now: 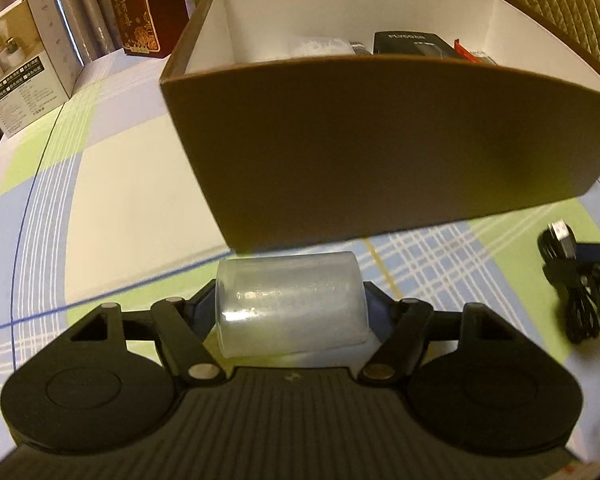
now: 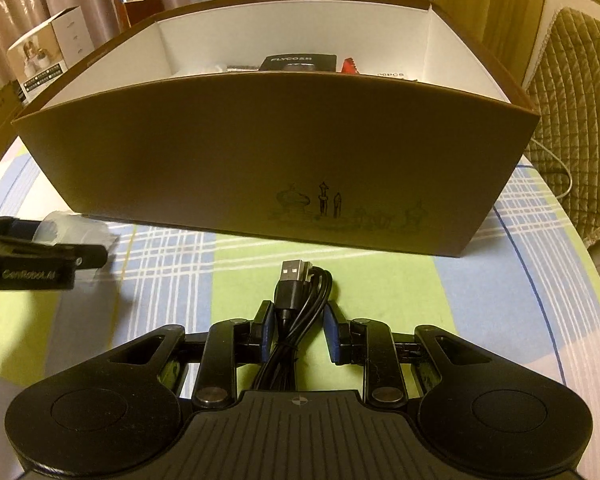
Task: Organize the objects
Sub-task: 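Grasp the clear plastic container with the left tool while the right tool grasps the black USB cable, then lift the clear container and USB cable off the table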
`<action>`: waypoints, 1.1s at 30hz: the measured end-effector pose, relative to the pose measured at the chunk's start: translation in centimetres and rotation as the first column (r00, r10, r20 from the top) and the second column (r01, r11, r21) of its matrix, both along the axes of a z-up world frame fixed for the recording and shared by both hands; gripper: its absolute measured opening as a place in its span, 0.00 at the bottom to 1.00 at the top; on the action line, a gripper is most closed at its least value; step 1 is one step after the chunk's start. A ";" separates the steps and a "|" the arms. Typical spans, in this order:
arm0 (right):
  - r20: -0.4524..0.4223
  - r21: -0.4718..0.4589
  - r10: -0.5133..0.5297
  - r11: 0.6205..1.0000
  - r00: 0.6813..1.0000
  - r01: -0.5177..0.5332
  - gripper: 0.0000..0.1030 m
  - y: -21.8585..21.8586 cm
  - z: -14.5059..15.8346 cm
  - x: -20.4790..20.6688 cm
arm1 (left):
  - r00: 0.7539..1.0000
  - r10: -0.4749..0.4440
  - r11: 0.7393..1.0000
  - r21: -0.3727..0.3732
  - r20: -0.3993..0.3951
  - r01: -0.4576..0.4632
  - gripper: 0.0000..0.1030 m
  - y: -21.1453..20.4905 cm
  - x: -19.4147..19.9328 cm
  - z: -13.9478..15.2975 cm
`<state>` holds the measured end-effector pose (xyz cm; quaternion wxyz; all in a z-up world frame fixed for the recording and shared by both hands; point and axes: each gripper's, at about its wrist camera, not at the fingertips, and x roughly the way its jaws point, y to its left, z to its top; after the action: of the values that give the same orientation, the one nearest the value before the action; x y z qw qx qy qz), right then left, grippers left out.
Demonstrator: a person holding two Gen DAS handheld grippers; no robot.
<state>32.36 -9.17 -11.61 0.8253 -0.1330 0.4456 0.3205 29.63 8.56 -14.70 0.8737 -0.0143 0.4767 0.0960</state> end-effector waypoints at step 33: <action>-0.018 -0.010 0.136 0.991 0.991 -0.136 0.42 -4.6 0.5 -6.9 | 0.997 -0.056 0.998 -0.031 -0.059 0.055 0.68 -6.5 -8.5 1.1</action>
<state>25.44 -13.74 -11.13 0.7970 -0.1650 0.4442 0.3746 21.18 2.05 -13.60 0.8610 -0.0108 0.5042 0.0652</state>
